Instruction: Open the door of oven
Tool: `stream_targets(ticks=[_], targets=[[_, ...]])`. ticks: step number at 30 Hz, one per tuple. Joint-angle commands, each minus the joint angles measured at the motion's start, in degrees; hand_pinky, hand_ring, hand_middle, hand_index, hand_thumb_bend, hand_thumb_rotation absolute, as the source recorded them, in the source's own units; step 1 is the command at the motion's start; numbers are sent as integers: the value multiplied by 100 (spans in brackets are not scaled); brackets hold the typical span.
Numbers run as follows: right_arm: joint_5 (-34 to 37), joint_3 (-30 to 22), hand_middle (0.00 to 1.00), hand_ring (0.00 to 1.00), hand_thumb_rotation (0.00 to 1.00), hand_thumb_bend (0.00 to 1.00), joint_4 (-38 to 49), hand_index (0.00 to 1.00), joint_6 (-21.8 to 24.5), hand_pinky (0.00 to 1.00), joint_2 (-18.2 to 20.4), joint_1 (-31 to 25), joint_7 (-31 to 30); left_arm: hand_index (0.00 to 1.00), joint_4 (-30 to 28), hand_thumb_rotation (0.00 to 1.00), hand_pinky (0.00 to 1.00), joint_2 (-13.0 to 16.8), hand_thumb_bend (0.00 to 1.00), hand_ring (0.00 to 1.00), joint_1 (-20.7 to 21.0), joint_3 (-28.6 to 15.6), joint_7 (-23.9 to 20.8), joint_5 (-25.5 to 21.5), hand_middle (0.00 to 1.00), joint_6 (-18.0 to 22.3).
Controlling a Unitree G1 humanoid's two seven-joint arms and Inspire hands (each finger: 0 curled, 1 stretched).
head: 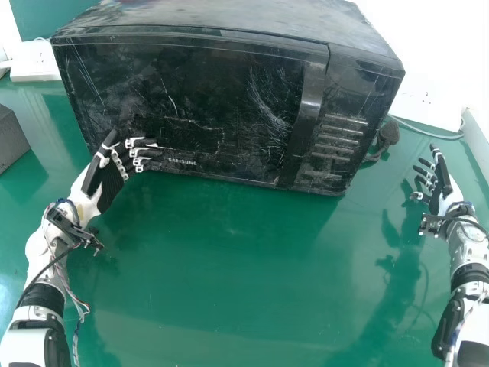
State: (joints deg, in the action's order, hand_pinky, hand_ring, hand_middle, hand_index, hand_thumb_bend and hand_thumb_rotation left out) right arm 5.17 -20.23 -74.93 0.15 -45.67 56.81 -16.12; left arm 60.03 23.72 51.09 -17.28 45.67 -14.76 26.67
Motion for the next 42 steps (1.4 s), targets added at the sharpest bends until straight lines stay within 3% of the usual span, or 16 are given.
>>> stream_targets(ticks=[1, 8, 15, 19, 22, 28, 31, 35, 38, 42], targets=[[-98, 43, 88, 82, 100, 76, -214, 90, 282, 71, 72, -315, 12, 77, 18, 89, 50, 10, 100, 64, 12, 39, -11, 4, 68, 15], [-101, 48, 87, 82, 100, 76, -210, 89, 308, 74, 70, -298, 28, 77, 58, 89, 51, 13, 100, 64, 17, 44, -15, 17, 68, 33], [-76, 22, 86, 80, 100, 76, -216, 89, 273, 69, 59, -321, -39, 77, 86, 90, 52, 32, 100, 65, 28, 56, -19, 38, 69, 51], [-103, 40, 86, 79, 100, 76, -215, 89, 279, 71, 69, -317, 26, 78, 74, 89, 50, 21, 100, 66, 28, 30, -10, -6, 70, -12], [-92, 31, 86, 77, 100, 75, -215, 88, 297, 68, 69, -311, 35, 78, 39, 88, 49, -17, 100, 66, 32, -37, 104, -126, 71, -10], [-84, 27, 87, 80, 100, 77, -216, 89, 307, 71, 54, -312, -3, 77, -225, 87, 47, -135, 100, 65, -6, -160, 428, -509, 75, -244], [-68, 6, 83, 75, 100, 76, -218, 88, 303, 65, 60, -316, 6, 78, -335, 86, 46, -167, 100, 66, -39, -198, 571, -645, 78, -339], [-75, 10, 84, 75, 100, 77, -220, 89, 293, 73, 53, -327, -28, 78, -518, 86, 46, -201, 100, 69, -95, -196, 653, -743, 82, -438], [-48, -22, 83, 73, 100, 76, -222, 87, 303, 69, 55, -328, -24, 78, -606, 86, 48, -214, 100, 73, -115, -203, 749, -830, 84, -531], [-91, 14, 85, 79, 100, 76, -212, 89, 308, 74, 55, -315, -22, 78, -690, 86, 49, -221, 100, 74, -142, -210, 894, -928, 83, -623]])
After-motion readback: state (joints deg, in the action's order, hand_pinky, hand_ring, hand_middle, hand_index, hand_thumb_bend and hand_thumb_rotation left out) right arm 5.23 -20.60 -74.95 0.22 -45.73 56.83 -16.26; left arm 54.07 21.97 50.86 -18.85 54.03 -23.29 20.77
